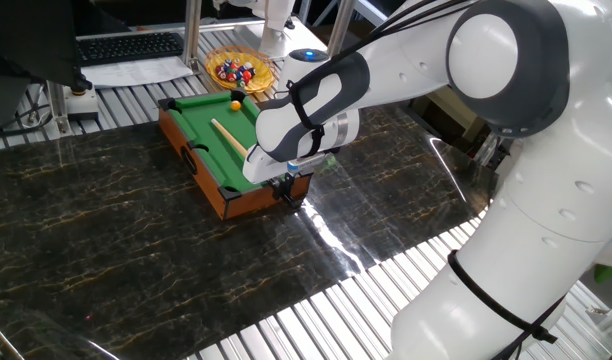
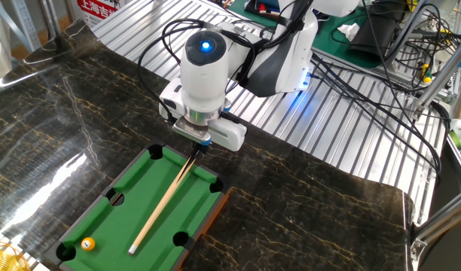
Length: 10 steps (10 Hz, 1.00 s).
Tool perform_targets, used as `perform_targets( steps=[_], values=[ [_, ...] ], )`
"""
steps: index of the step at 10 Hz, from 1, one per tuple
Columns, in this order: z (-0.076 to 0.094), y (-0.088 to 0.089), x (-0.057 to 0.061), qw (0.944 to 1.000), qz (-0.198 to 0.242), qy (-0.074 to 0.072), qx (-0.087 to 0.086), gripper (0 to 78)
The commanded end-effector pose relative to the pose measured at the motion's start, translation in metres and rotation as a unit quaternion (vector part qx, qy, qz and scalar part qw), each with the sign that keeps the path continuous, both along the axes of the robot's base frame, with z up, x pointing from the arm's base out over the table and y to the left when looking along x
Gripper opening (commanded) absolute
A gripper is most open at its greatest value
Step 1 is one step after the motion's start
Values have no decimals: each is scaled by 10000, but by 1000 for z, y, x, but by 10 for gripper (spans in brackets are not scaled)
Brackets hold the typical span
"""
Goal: Hit the pool ball
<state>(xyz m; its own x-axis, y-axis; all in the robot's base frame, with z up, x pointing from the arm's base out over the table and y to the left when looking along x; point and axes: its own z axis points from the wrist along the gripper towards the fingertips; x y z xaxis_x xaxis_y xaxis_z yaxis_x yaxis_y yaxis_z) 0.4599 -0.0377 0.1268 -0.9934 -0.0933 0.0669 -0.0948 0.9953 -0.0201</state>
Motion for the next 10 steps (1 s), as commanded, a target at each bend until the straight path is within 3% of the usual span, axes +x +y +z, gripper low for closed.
perform_targets(
  steps=[1,5,6,10],
  values=[
    [17,0,15,9988,-456,24,-161,20],
    [20,3,16,9977,-660,29,-158,20],
    [24,12,17,9956,-913,107,-191,20],
    [32,28,17,9913,-1285,155,-220,20]
  ],
)
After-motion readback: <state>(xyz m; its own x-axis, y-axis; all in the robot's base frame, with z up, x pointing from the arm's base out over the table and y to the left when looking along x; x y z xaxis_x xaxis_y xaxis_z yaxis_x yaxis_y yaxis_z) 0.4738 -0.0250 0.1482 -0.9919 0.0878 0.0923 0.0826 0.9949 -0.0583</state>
